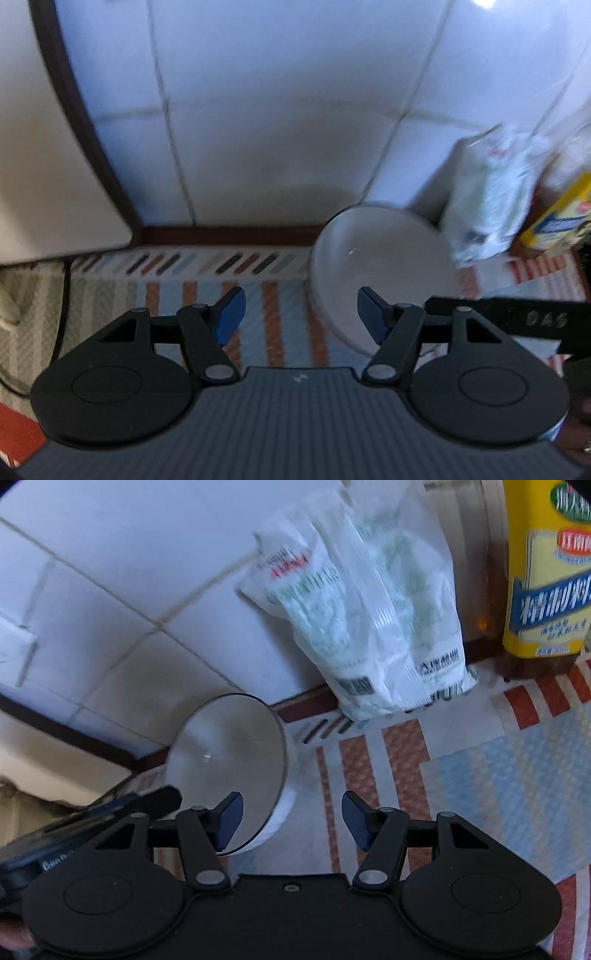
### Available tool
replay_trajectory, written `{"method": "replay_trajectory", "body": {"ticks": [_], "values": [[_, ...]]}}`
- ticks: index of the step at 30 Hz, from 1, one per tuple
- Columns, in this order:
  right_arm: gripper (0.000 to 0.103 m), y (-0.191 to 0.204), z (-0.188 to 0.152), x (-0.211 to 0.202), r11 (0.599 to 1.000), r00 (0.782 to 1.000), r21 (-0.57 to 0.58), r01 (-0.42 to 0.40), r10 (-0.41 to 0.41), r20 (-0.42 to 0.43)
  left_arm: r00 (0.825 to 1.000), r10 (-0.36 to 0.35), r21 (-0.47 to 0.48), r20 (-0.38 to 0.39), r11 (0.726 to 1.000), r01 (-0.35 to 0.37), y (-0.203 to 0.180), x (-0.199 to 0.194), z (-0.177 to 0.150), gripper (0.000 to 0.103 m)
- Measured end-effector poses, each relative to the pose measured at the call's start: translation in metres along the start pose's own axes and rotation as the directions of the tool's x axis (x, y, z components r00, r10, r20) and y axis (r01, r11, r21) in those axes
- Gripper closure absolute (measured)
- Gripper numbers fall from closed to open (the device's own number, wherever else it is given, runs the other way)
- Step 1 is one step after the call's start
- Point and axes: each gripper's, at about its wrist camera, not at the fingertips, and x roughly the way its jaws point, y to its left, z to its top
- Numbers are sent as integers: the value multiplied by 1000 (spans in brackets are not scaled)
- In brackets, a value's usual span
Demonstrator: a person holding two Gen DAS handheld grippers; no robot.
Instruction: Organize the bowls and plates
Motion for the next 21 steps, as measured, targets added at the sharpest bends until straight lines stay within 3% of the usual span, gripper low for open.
{"method": "replay_trajectory", "body": {"ticks": [2,5,7,8,9,11,15,21], "values": [[38,0,1,9,1000,1000,10,-2,2,-19,999,15,-4,-29,1000,-15,4,10,-3,37],[38,3,2,23,1000,999,13,-10,11,-53,998,-27,-48,-53,999,24,11,19,-3,37],[38,5,3,29,1000,999,13,-25,26,-46,997,-53,-58,-62,997,49,13,21,-1,46],[42,6,3,31,999,998,17,-38,39,-47,996,-60,-55,-69,997,56,13,23,-1,56],[56,7,4,35,999,997,26,-46,47,-53,994,-74,-60,-82,996,69,13,24,0,76],[78,10,9,44,998,996,41,-54,57,-64,988,-106,-85,-115,992,97,10,28,1,93],[84,19,8,51,1000,998,16,-22,23,-63,992,-74,-64,-103,996,68,2,28,-2,94],[84,23,3,45,1000,998,-7,-7,6,-70,992,-78,-72,-101,995,71,-2,23,-6,94]]}}
